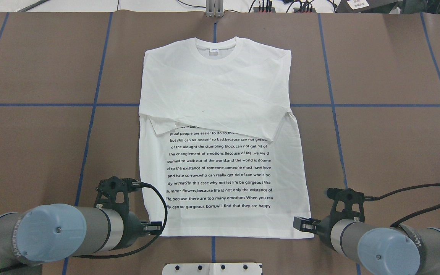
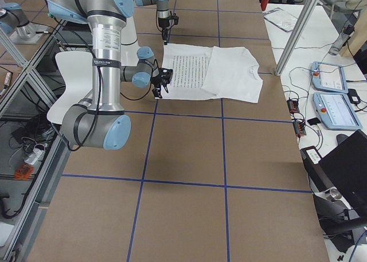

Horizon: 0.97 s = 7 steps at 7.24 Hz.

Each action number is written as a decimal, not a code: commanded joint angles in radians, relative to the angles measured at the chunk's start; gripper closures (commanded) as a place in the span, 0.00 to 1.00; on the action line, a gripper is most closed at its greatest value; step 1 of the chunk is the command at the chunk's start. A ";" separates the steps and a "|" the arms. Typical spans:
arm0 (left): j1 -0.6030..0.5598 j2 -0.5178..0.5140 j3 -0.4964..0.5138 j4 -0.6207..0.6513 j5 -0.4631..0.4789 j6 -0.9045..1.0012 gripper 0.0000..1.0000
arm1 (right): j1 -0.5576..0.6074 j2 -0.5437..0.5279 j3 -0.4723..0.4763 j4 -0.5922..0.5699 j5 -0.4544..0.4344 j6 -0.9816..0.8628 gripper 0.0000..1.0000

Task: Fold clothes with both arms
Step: 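Pinch the hem corners nearest the robot firmly with both grippers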

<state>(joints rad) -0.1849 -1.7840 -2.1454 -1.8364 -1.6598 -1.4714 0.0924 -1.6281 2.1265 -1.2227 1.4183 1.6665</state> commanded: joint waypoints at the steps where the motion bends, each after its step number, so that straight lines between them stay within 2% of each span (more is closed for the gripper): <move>1: -0.001 0.000 -0.004 0.000 0.000 0.000 1.00 | -0.026 0.002 -0.020 0.000 -0.018 0.001 0.23; 3: -0.002 0.001 -0.004 0.000 0.000 0.000 1.00 | -0.042 0.007 -0.020 0.000 -0.035 0.005 0.27; 7: -0.004 0.002 -0.010 0.000 0.000 0.000 1.00 | -0.062 0.007 -0.020 -0.001 -0.041 0.007 0.45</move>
<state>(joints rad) -0.1882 -1.7825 -2.1551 -1.8355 -1.6597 -1.4711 0.0352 -1.6215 2.1062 -1.2239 1.3785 1.6730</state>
